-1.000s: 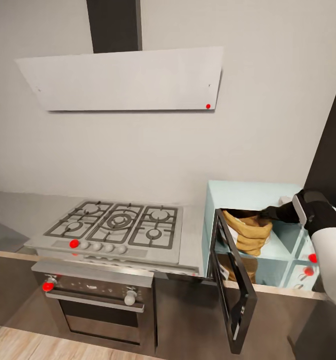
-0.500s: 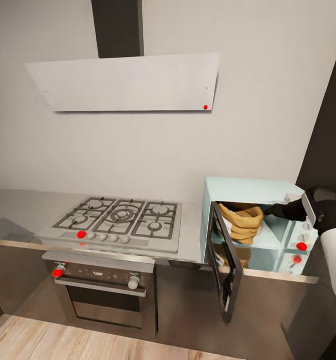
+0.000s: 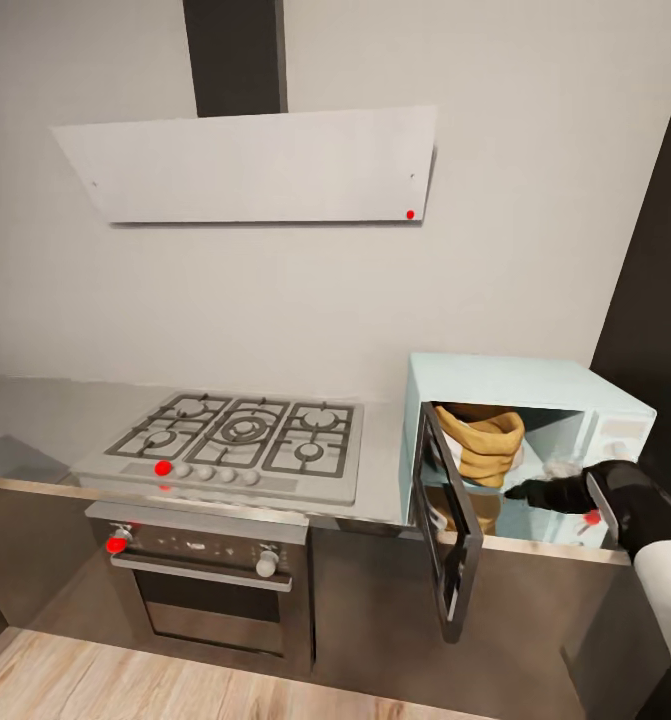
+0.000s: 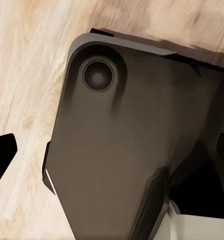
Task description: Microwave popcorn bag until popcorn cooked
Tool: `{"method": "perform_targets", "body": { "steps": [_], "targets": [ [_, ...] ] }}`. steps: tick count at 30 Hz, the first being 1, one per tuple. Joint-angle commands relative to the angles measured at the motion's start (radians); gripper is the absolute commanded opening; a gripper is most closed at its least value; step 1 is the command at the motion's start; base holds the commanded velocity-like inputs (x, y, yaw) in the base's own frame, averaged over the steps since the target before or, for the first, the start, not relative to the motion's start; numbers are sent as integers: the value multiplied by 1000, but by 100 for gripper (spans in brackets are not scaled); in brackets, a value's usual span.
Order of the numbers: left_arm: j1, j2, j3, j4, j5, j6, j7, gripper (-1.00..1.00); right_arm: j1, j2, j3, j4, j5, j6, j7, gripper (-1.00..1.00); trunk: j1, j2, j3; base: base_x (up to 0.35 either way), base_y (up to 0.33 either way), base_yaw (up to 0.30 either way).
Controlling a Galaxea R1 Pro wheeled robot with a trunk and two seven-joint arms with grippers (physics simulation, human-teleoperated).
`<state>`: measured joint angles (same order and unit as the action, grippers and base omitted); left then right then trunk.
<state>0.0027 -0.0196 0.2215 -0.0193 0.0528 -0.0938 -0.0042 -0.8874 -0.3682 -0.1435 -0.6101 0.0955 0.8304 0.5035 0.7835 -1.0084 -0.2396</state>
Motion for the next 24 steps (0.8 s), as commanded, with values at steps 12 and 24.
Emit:
{"method": "perform_targets", "body": {
  "steps": [12,24],
  "targets": [
    [0,0,2,-1,6,-1,0,100,87,87,-15,110,-27,-562,115,100,0,-1,-1,0,0,0],
    [0,0,2,-1,6,-1,0,100,87,93,-16,200,-258,-746,115,100,0,-1,-1,0,0,0]
  ]
}}
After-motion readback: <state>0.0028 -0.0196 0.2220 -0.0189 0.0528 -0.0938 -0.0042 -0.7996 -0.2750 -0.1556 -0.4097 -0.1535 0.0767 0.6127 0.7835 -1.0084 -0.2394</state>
